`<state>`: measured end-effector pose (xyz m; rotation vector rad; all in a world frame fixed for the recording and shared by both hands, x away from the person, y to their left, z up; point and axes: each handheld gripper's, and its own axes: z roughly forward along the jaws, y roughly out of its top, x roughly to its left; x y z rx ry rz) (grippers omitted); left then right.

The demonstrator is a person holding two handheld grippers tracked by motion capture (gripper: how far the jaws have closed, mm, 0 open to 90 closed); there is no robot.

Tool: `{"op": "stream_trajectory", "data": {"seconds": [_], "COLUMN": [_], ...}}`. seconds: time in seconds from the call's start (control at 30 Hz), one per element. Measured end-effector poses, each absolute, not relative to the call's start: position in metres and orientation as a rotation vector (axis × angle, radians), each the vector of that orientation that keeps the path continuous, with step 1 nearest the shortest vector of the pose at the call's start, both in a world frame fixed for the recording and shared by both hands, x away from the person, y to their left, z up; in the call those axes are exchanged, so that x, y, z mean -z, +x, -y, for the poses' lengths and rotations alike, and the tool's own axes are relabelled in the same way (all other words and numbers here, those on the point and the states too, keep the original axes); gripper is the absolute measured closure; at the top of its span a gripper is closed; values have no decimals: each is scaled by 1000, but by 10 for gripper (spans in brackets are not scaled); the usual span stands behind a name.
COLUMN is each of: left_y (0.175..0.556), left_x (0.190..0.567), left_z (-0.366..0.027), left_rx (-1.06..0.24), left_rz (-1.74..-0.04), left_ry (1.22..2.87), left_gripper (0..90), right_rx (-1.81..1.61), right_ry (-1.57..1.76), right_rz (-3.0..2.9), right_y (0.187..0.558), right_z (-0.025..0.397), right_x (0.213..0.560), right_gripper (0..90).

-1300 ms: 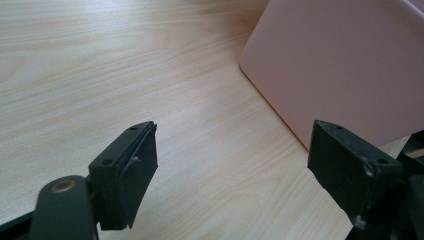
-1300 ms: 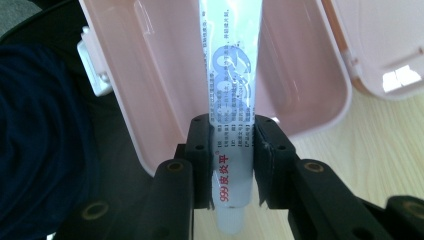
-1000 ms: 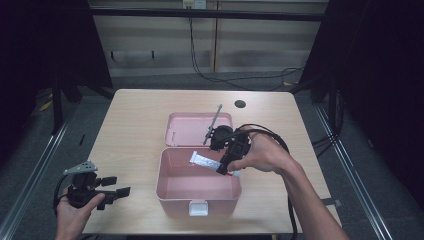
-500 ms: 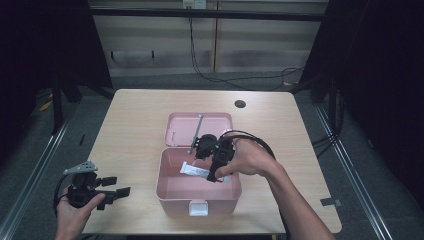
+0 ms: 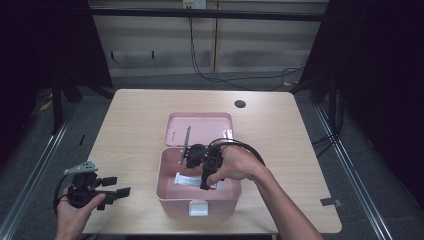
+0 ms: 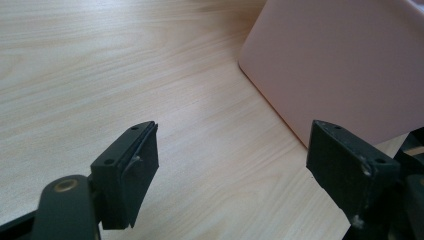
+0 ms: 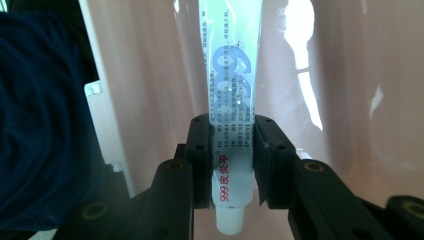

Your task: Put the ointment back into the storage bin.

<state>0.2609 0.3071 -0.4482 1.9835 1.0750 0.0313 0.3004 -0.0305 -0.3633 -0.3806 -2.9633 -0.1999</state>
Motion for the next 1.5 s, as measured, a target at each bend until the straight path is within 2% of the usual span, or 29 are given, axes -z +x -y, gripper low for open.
{"op": "stream_trajectory", "data": {"seconds": [0.93,1.5], "left_y": [261,261], "left_x": [448,448], "left_z": [-307,-306], "left_rx": [-32,-30], "left_rz": [-1071,-1074], "left_ry": [1994,1990], "left_gripper": [210,212], "right_rx": [72,117], "right_ry": [-224,-203], "right_rz": [2865,2821], "right_y": [304,307], "right_z": [10,5], "right_x": [413,434], "right_gripper": [713,713]}}
